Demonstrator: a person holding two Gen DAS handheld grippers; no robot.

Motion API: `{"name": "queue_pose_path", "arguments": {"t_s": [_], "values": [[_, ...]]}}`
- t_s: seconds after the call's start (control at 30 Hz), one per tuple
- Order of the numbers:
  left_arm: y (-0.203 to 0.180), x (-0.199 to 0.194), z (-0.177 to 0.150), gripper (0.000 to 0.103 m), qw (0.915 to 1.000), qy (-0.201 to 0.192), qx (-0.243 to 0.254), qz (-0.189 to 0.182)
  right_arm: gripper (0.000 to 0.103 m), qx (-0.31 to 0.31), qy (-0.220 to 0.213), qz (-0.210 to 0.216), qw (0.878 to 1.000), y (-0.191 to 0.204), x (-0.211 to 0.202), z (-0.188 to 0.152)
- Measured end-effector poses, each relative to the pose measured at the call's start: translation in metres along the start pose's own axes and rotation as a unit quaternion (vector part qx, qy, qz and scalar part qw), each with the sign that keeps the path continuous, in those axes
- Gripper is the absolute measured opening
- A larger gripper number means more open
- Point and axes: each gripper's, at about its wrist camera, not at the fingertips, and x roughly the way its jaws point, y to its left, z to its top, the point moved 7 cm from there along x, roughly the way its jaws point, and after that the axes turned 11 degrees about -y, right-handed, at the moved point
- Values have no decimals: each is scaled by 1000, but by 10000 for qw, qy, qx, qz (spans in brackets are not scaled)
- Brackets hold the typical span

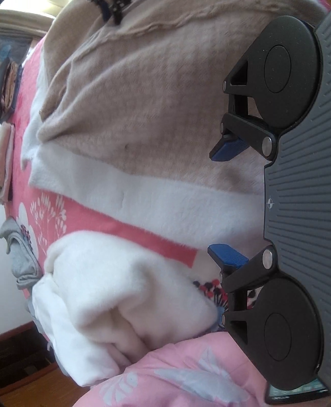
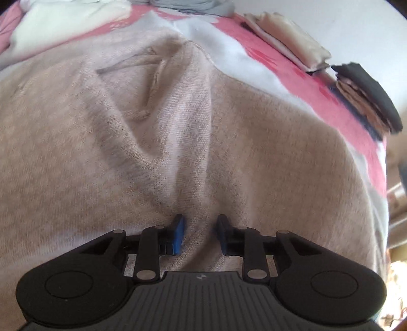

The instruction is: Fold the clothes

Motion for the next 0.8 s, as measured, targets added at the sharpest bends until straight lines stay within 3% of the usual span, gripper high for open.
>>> {"name": "queue_pose_path", "arguments": {"t_s": [0.2, 0.27, 0.4, 0.5, 0.6, 0.7, 0.77, 0.8], "values": [[17, 36, 1, 71, 9965, 534, -609, -204, 33, 53, -71, -74, 9999, 4, 2, -6], [18, 37, 0, 63, 9947, 571, -809, -272, 33, 146, -102, -31, 9998, 9, 6, -4], [5, 27, 2, 17, 9952, 384, -783, -445, 34, 244, -157, 12, 9996, 16, 7, -7], [-6, 10, 10, 11, 9974, 129, -564, -423, 34, 259, -219, 1, 9994, 15, 10, -7], [-16, -25, 34, 9, 9921, -231, -824, -916, 34, 272, -266, -20, 9993, 15, 10, -7], [-53, -73, 69, 8, 9726, -798, -889, -1994, 34, 318, -297, -50, 9990, 15, 11, -7], [-93, -102, 91, 8, 9514, -1109, -646, -2798, 34, 377, -308, -67, 9988, 15, 13, -6], [-122, -115, 99, 8, 9369, -1201, -462, -3250, 34, 425, -308, -72, 9986, 15, 13, -6]]}}
